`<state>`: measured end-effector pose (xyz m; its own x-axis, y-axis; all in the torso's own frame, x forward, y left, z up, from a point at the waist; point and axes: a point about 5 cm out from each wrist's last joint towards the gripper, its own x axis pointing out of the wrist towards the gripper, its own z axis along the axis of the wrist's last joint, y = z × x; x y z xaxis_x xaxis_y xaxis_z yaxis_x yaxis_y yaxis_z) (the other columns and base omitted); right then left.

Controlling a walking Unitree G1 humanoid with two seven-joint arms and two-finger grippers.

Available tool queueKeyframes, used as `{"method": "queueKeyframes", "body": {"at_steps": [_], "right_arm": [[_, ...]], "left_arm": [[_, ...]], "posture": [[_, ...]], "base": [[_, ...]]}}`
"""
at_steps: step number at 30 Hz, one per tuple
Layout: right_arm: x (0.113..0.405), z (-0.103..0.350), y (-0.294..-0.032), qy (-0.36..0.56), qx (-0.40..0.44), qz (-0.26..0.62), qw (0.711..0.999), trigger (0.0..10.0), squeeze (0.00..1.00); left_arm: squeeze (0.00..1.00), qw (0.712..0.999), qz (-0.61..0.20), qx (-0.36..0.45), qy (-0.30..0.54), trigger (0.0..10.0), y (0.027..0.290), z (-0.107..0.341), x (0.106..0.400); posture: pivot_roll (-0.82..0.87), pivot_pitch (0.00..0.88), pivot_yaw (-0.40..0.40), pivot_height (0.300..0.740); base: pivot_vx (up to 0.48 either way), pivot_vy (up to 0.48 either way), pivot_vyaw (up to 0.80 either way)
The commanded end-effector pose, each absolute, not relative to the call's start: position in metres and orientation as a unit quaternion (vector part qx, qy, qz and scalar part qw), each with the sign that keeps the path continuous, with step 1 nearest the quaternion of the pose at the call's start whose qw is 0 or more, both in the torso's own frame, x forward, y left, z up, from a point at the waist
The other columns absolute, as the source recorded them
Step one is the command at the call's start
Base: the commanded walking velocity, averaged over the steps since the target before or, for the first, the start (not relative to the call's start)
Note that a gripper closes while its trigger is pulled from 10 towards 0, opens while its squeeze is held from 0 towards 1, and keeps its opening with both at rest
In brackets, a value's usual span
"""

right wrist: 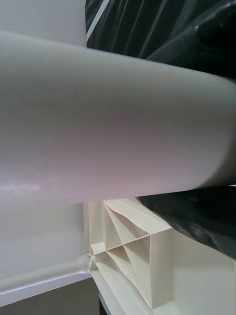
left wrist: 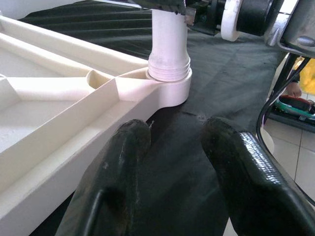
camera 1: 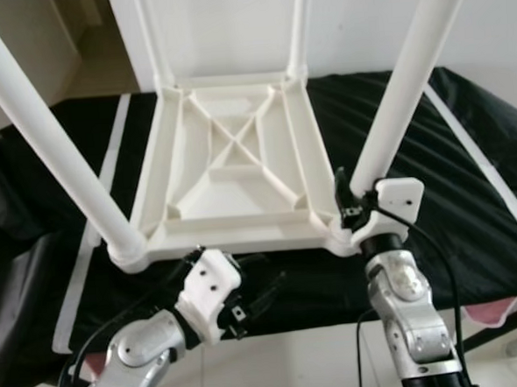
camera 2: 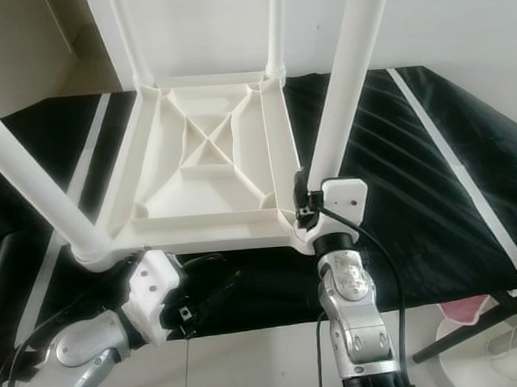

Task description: Building children table

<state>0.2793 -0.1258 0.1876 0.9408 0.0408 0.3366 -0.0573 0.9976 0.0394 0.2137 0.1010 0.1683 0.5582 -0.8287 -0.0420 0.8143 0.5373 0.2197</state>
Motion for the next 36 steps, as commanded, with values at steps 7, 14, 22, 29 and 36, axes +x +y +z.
{"method": "queueKeyframes", "body": {"at_steps": [7,14,22,29,36], "right_arm": [[0.281,0.175,-0.125,-0.133,0.03,0.02,0.99,10.0,0.0],[0.283,0.167,-0.124,-0.092,0.128,0.004,0.987,10.0,0.0],[0.286,0.162,-0.124,-0.07,0.191,-0.002,0.979,10.0,0.0],[0.29,0.158,-0.125,-0.041,0.294,-0.006,0.955,10.0,0.0],[0.294,0.151,-0.12,0.003,0.471,0.006,0.882,10.0,0.0]], "left_arm": [[0.0,0.881,-0.46,0.111,-0.026,10.0,0.099,0.166,0.216],[0.0,0.88,-0.46,0.111,-0.033,10.0,0.098,0.168,0.217],[0.0,0.879,-0.464,0.107,-0.028,10.0,0.099,0.167,0.216],[0.0,0.879,-0.464,0.107,-0.025,10.0,0.099,0.167,0.215],[0.0,0.878,-0.466,0.107,-0.022,10.0,0.099,0.167,0.215]], "posture": [[-0.07,0.12,0.005,0.74],[-0.07,0.122,0.013,0.74],[-0.07,0.124,0.016,0.74],[-0.06,0.133,0.021,0.74],[-0.06,0.136,0.023,0.74]], "base": [[0.0,0.0,0.0],[0.0,0.0,0.0],[0.0,0.0,0.0],[0.0,0.0,0.0],[0.0,0.0,0.0]]}}
